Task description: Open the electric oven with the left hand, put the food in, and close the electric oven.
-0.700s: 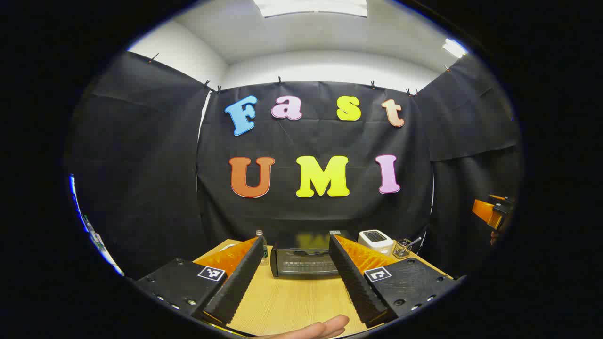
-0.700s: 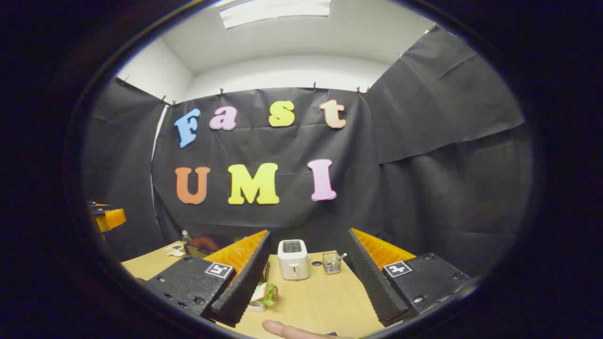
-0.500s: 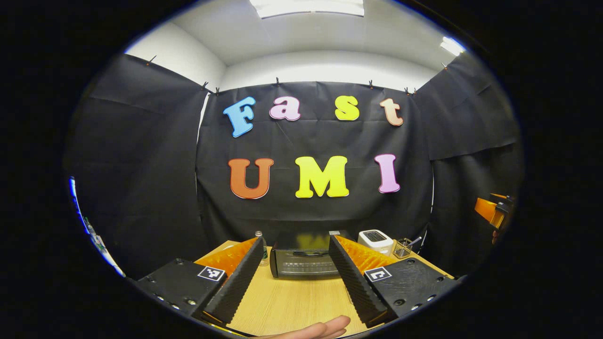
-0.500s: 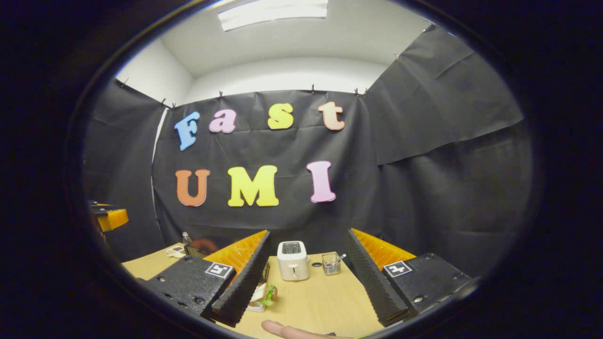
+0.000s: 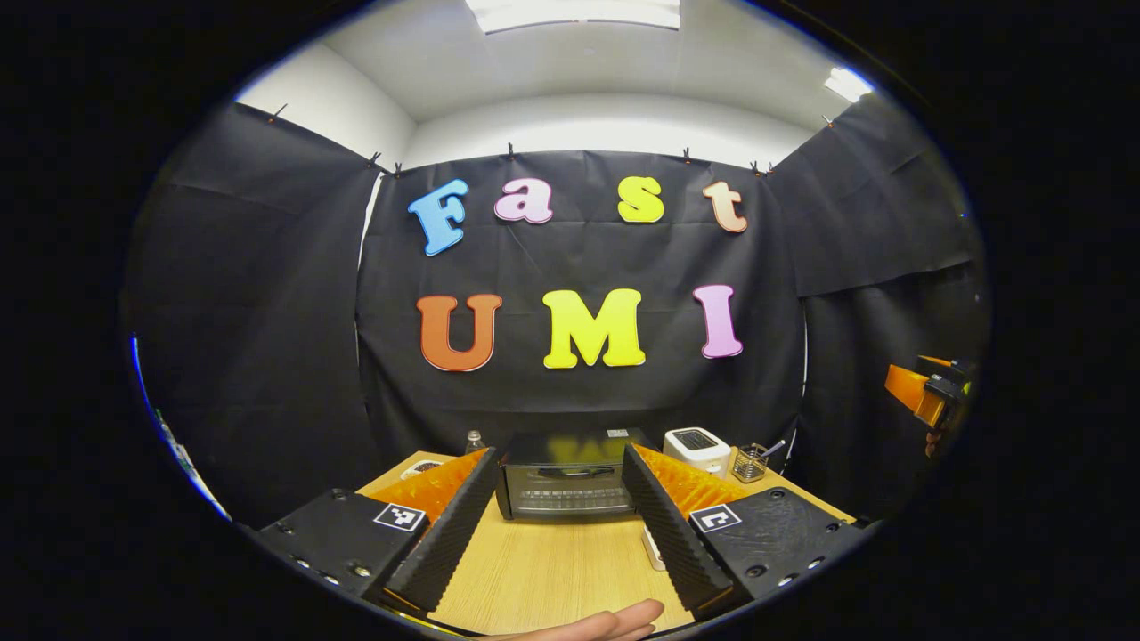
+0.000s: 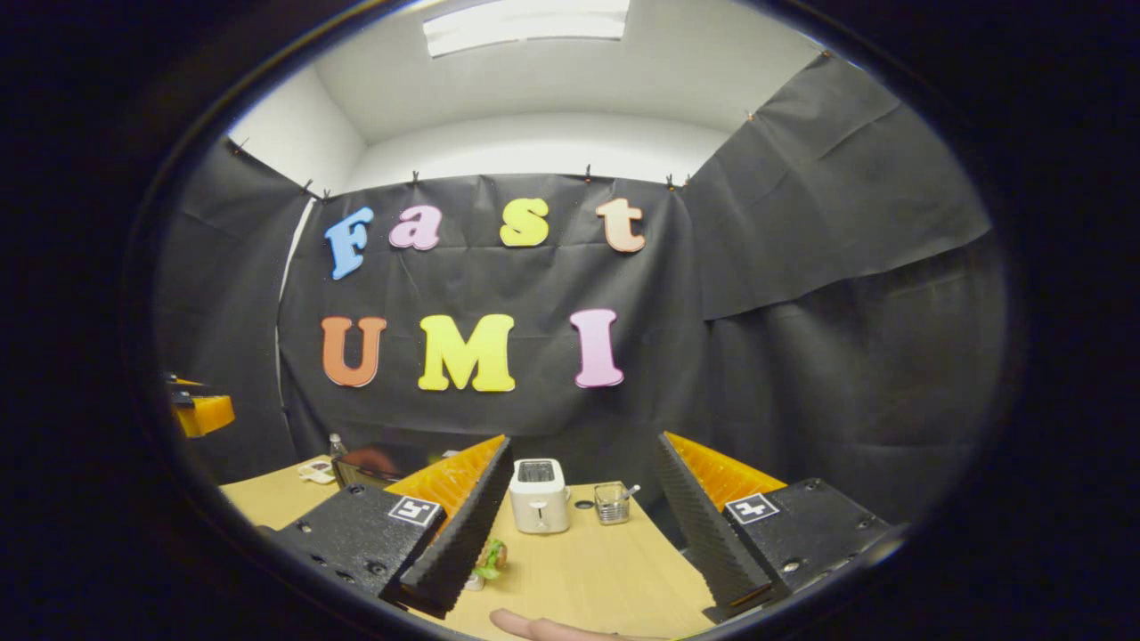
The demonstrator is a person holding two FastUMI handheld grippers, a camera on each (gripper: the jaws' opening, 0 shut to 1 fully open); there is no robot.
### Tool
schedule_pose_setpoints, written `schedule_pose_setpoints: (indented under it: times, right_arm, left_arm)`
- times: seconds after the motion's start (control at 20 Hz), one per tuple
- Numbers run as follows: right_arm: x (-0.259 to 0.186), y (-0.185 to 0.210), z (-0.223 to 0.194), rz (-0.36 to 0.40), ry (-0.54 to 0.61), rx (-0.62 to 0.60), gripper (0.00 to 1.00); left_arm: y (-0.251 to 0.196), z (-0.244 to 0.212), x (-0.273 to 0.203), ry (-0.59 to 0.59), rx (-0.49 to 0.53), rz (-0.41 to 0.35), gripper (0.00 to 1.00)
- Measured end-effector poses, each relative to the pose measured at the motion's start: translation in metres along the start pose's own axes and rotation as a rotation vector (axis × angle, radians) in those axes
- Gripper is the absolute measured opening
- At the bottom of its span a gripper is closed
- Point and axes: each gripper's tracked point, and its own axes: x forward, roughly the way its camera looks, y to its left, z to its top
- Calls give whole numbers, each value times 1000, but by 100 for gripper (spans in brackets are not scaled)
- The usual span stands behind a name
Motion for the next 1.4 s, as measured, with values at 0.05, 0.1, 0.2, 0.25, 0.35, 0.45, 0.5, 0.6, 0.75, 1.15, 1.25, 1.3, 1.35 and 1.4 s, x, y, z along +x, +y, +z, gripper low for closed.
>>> schedule_pose_setpoints:
  times: [0.05, 0.1, 0.2, 0.25, 0.35, 0.45, 0.5, 0.6, 0.75, 1.15, 1.25, 1.3, 1.35, 1.4]
  right_arm:
    - [3, 1, -1, -4, -3, 6, 92]
    - [7, 4, 0, -2, -9, 11, 100]
    - [14, 7, -5, 0, -15, 11, 100]
    - [17, 11, -7, 8, -19, 17, 92]
    - [23, 16, -15, 33, -18, 35, 100]
    - [30, 15, -21, 38, -13, 52, 100]
    - [34, 13, -24, 36, -9, 51, 100]
    - [39, 13, -27, 37, -13, 34, 92]
    - [45, 11, -28, 38, -26, 21, 92]
    - [57, -10, -56, 66, -14, 35, 100]
    - [60, -13, -62, 66, -1, 41, 100]
    - [59, -13, -63, 70, 2, 44, 100]
    - [60, -15, -65, 71, 5, 45, 100]
    - [59, -18, -65, 69, 7, 42, 100]
  left_arm:
    - [0, -2, 5, -1, 4, 1, 92]
    - [-1, -7, 10, 1, 8, 0, 92]
    - [-5, -14, 27, 4, 1, -15, 92]
    - [-11, -19, 35, 11, -4, -40, 92]
    - [-16, -26, 57, 25, -10, -62, 92]
    - [-16, -33, 83, 39, -5, -63, 92]
    - [-19, -39, 100, 53, -7, -65, 92]
    - [-30, -58, 133, 106, 0, -95, 92]
    - [-30, -90, 187, 191, 33, -79, 95]
    - [-35, -155, 280, 305, 66, -30, 96]
    - [-39, -170, 296, 329, 62, -33, 96]
    - [-42, -181, 301, 354, 67, -39, 95]
    - [-43, -191, 306, 381, 71, -39, 96]
    - [-42, -201, 308, 415, 74, -34, 96]
